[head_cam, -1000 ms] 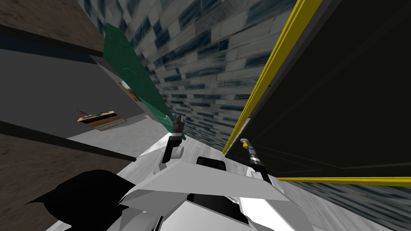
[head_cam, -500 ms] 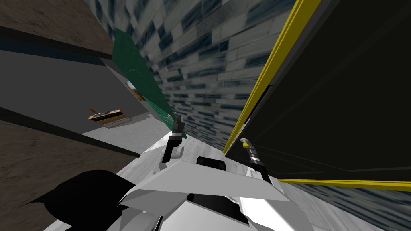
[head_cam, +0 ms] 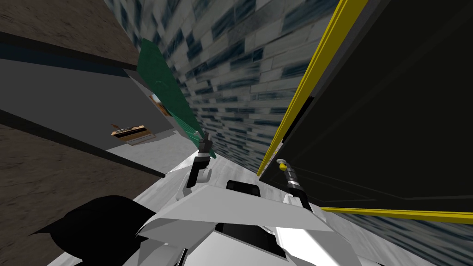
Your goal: Pull the door open
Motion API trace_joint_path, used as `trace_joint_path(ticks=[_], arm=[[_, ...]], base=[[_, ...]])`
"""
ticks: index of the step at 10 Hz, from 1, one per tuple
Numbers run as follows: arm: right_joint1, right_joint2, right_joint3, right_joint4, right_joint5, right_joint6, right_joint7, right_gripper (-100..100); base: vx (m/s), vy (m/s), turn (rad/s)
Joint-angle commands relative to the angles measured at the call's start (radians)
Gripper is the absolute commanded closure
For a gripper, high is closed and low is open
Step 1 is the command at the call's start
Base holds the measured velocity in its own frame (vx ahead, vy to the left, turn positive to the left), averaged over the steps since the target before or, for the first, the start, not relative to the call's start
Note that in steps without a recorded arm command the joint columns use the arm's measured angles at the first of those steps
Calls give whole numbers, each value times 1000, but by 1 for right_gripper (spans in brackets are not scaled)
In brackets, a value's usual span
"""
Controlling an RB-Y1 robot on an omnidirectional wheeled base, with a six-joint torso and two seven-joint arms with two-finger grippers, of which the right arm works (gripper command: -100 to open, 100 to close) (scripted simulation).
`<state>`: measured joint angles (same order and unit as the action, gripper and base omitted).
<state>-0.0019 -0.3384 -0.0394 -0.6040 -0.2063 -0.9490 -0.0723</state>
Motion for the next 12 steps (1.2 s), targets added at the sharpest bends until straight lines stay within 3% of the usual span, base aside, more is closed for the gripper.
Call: trace_joint_path(ticks=[1, 12], arm=[[-3, 8, 8, -10, -17, 3, -50, 100], [-15, 14, 18, -9, -94, 20, -318, 100]], base=[[-50, -26, 87], [-45, -16, 60]])
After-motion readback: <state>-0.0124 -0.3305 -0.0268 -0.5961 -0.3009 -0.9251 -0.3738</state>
